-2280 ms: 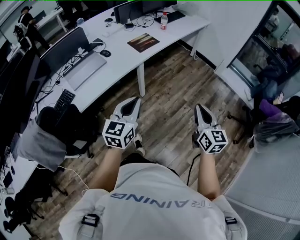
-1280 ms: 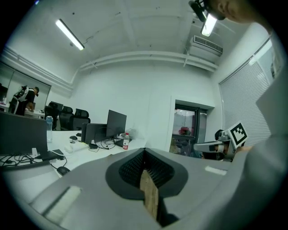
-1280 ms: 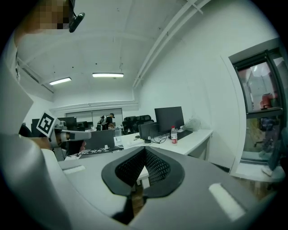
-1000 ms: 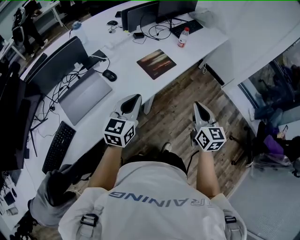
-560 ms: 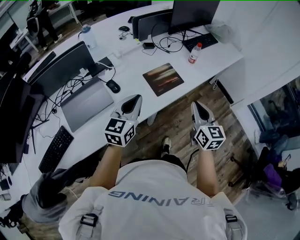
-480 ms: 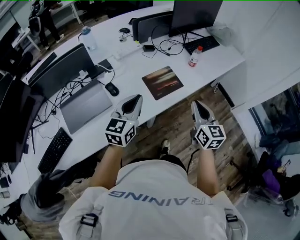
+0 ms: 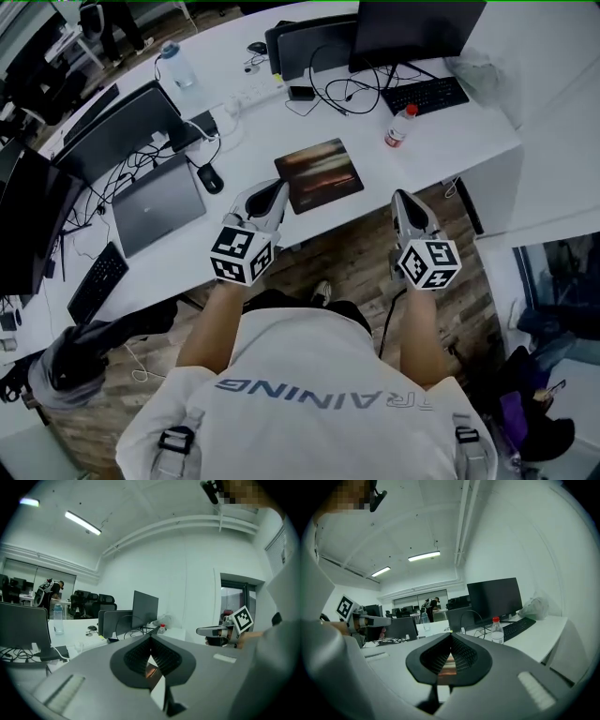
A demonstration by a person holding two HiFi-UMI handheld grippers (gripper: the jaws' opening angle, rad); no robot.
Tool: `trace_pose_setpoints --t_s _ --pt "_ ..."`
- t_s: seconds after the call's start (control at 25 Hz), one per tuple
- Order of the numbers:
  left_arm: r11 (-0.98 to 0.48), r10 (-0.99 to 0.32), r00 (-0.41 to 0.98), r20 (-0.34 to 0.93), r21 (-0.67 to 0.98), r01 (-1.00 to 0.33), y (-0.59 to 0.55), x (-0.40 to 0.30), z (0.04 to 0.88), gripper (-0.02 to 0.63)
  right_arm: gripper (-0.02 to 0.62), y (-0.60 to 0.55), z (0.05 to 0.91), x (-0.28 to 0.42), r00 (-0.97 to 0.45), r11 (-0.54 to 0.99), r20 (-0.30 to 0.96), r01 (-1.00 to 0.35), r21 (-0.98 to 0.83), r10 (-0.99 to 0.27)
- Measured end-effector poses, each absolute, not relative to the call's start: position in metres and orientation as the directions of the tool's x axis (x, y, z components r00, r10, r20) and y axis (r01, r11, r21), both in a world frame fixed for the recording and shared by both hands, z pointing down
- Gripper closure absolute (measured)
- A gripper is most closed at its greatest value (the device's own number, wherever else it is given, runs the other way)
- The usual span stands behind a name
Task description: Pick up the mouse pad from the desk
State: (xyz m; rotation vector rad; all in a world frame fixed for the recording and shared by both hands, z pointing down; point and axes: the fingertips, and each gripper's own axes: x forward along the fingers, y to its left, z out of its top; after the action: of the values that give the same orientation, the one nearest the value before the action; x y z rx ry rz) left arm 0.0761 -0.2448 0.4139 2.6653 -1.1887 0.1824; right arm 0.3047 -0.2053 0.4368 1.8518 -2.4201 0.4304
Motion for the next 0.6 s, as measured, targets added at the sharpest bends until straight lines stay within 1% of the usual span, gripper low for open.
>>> trace_pose_setpoints --t_s 0.12,0.28,0.6 --pt "-0.641 -0.72 0.653 0.234 0.138 -0.755 -0.257 0.085 0.424 0.604 0.581 -0.224 0.451 0.312 -0.299 0.254 0.24 -0.946 -0.203 -0.923" --pt "-0.615 -0.723 0.636 0.271 0.166 -0.771 -0.274 0.08 0.44 0.604 0.581 -0.247 0.471 0.308 -0.327 0.268 0.286 -0.936 -0.227 -0.901" --pt "-0.628 -0.699 0.661 0.273 0.208 -0.75 -0.314 0.054 0.459 0.604 0.58 -0.283 0.485 0.272 -0.316 0.266 0.367 -0.947 -0.181 -0.875"
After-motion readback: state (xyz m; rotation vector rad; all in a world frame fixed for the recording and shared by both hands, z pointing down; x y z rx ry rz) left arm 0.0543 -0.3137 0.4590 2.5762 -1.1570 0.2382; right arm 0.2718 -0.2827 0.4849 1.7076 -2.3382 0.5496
